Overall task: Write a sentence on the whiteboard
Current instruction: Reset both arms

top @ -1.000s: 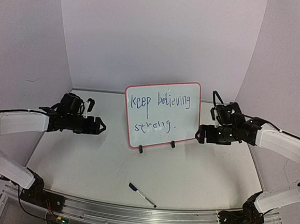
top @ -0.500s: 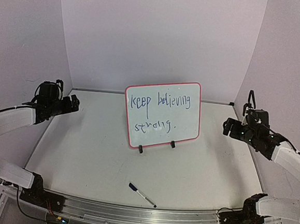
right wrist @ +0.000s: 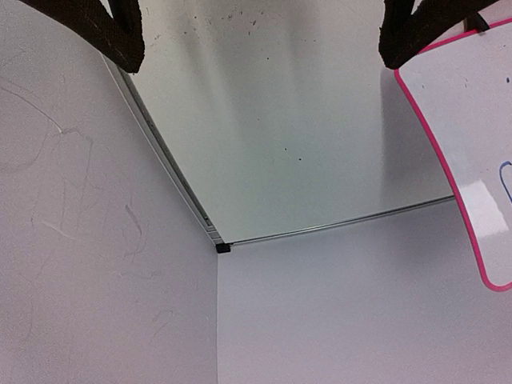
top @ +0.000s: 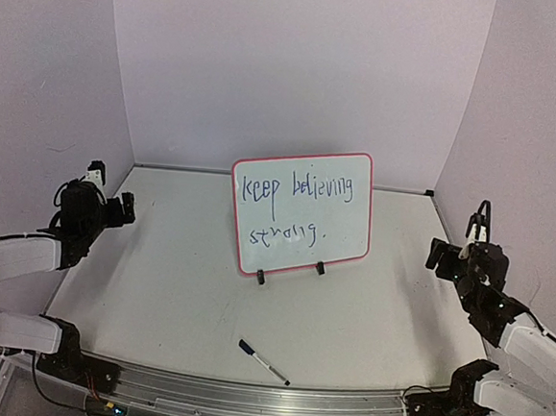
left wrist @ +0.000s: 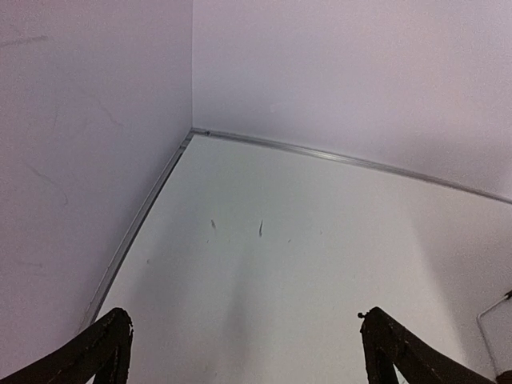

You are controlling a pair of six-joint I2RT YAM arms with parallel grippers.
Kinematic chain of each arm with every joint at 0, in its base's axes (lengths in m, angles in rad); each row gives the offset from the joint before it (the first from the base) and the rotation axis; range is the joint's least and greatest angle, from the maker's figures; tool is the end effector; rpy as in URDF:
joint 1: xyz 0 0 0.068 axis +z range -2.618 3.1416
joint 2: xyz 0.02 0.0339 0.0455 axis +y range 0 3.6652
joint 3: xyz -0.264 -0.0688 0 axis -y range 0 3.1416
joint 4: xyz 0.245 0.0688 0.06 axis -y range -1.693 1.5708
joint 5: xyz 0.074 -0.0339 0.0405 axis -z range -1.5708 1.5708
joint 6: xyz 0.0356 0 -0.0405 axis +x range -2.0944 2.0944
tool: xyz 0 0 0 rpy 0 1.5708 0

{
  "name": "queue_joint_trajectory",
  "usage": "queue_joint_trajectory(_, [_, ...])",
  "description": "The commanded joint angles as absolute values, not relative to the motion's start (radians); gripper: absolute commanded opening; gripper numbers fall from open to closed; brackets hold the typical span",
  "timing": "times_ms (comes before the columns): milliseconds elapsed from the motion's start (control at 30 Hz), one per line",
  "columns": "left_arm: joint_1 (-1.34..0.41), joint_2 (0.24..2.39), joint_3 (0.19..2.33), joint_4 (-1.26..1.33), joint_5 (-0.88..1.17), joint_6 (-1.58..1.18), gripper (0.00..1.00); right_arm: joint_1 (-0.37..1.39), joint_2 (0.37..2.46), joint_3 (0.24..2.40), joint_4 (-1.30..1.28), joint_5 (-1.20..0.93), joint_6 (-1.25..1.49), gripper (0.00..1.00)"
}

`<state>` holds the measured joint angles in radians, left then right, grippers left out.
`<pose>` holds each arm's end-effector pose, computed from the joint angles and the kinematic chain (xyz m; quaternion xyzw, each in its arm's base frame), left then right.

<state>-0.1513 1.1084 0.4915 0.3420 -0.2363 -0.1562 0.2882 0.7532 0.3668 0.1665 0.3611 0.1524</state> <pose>0.2398 -0.0281 0.2275 -0.0731 0.7916 0.0011 0.6067 0.1778 0.0396 0.2339 0.0599 0.7736 -0.0023 0.6308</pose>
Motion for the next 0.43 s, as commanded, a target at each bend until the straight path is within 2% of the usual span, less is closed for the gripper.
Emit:
queue_joint_trajectory(0, [-0.148, 1.084, 0.453, 0.440, -0.281, -0.134, 1.00, 0.286, 0.714, 0.340, 0.252, 0.405, 0.115, 0.98])
queue_joint_trajectory(400, [-0.148, 1.054, 0.429, 0.462, -0.291, -0.091, 1.00, 0.286, 0.729, 0.337, 0.271, 0.404, 0.071, 0.98])
